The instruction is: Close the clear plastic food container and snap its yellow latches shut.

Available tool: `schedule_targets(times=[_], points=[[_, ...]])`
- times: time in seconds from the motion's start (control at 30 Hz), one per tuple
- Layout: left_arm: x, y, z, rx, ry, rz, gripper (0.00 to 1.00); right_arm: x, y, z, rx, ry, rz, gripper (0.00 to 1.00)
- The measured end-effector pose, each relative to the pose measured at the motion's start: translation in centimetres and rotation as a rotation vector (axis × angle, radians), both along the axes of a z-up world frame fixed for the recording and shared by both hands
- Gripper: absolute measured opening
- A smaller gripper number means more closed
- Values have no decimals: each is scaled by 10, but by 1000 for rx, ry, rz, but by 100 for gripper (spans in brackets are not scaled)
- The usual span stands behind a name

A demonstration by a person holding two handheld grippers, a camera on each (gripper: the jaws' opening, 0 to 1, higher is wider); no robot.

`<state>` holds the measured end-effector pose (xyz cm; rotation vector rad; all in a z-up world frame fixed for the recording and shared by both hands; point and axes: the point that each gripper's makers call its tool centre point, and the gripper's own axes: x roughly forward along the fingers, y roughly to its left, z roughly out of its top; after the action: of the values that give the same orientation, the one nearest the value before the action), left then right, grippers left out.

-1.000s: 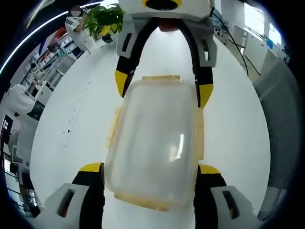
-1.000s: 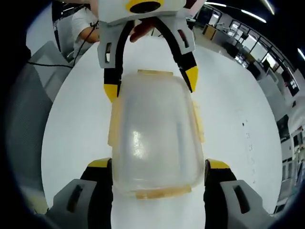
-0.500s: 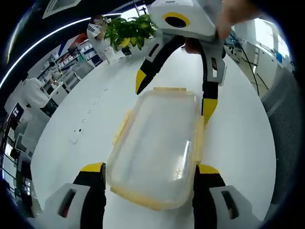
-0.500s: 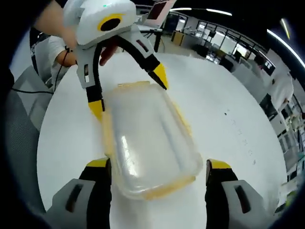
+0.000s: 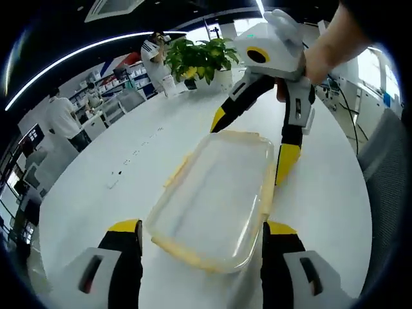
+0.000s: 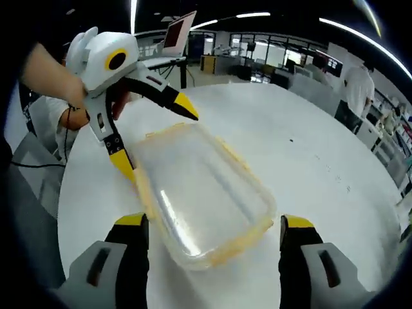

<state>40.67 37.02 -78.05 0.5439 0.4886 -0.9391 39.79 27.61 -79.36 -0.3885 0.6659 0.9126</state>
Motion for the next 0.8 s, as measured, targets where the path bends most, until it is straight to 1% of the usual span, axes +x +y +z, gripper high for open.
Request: schedule_targets(times=[0.03,0.13,0.17,0.2,0.23,0.3,0.33,0.43,0.63,0.7,0.8], points=[[-1,1,-1,3,-2,9,73,0,-1,0,4,-1,-6,82],[-3,3,-2,-21,5,57,72,-2,-2,0,24,6,-32,82],[-4,4,-4,-43,22,86,73,-4,-2,0,32,12,-39,82],[-6,2,-2,-93,37,116,73,-5,-2,1,37,12,-41,82],[-6,4,-1,-101,34,134,73,-6,-2,1,39,10,-42,82],[-9,6,-3,-98,36,144,73,-9,-1,3,47,11,-44,82],[-11,5,-4,-115,47,155,73,-9,0,3,51,10,-50,83],[-15,7,-8,-114,59,177,73,-8,0,5,65,3,-82,86],[-17,9,-6,-172,93,228,75,-10,4,8,116,11,-128,90],[-19,9,-5,-195,106,242,77,-12,5,8,124,14,-130,91],[-20,9,-5,-209,111,253,78,-17,6,9,141,26,-132,91]])
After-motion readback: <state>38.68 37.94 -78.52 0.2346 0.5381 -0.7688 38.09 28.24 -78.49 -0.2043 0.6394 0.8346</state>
